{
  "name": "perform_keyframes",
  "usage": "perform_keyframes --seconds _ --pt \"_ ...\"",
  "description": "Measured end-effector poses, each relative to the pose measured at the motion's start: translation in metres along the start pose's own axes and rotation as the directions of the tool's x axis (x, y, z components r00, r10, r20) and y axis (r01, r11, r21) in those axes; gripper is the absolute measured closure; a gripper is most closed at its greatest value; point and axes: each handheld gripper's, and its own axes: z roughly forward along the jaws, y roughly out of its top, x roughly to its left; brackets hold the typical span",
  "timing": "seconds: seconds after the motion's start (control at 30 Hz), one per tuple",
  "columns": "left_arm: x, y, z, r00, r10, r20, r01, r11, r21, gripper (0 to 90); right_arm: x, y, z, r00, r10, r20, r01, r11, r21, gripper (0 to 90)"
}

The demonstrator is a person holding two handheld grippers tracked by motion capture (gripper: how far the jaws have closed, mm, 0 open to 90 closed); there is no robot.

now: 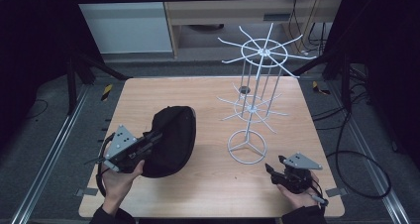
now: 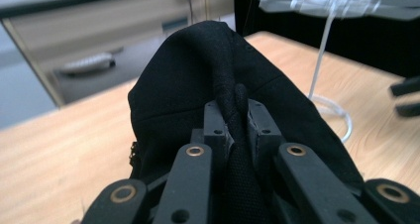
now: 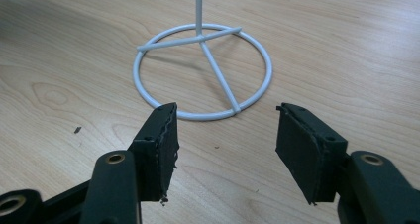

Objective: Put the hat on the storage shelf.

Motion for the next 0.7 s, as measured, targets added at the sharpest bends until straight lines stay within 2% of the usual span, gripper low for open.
perform_keyframes --seconds 0.07,0.1,0.23,0.3,0.4,0.57,0.67,0.7 --pt "-0.001 0.005 -0.004 1.0 0.006 0.002 -0.005 0.9994 -0.033 80.8 0.0 0.0 0.0 1.0 0.008 -0.001 -0.008 1.0 0.002 41.5" --pt "-0.001 0.005 -0.004 1.0 0.006 0.002 -0.005 0.9994 -0.033 80.8 0.0 0.0 0.0 1.0 0.007 0.001 -0.007 1.0 0.001 41.6" --pt "-0.003 0.017 -0.009 0.9997 0.025 0.007 -0.024 0.9945 -0.102 80.8 0.0 0.0 0.0 1.0 0.001 0.007 -0.001 1.0 -0.003 41.6" --pt "-0.004 0.022 -0.011 0.9997 0.017 0.015 -0.015 0.9929 -0.118 80.9 -0.001 0.0 0.001 0.9999 -0.007 0.01 0.008 1.0 -0.008 41.5" --pt "-0.004 0.027 -0.011 0.9995 0.029 0.012 -0.027 0.9893 -0.143 80.9 -0.001 0.0 0.001 0.9999 -0.008 0.009 0.008 1.0 -0.01 41.5" --pt "-0.008 0.044 -0.016 0.9993 0.027 0.025 -0.021 0.9766 -0.214 80.9 -0.002 0.0 0.0 0.9999 -0.006 0.013 0.006 1.0 -0.01 41.3" --pt "-0.01 0.051 -0.018 0.9992 0.019 0.036 -0.01 0.9732 -0.23 80.9 -0.002 0.0 0.001 0.9998 -0.012 0.018 0.012 1.0 -0.009 41.3" --pt "-0.012 0.057 -0.02 0.999 0.024 0.037 -0.014 0.9682 -0.25 80.9 -0.002 0.0 0.001 0.9998 -0.012 0.018 0.013 1.0 -0.012 41.2"
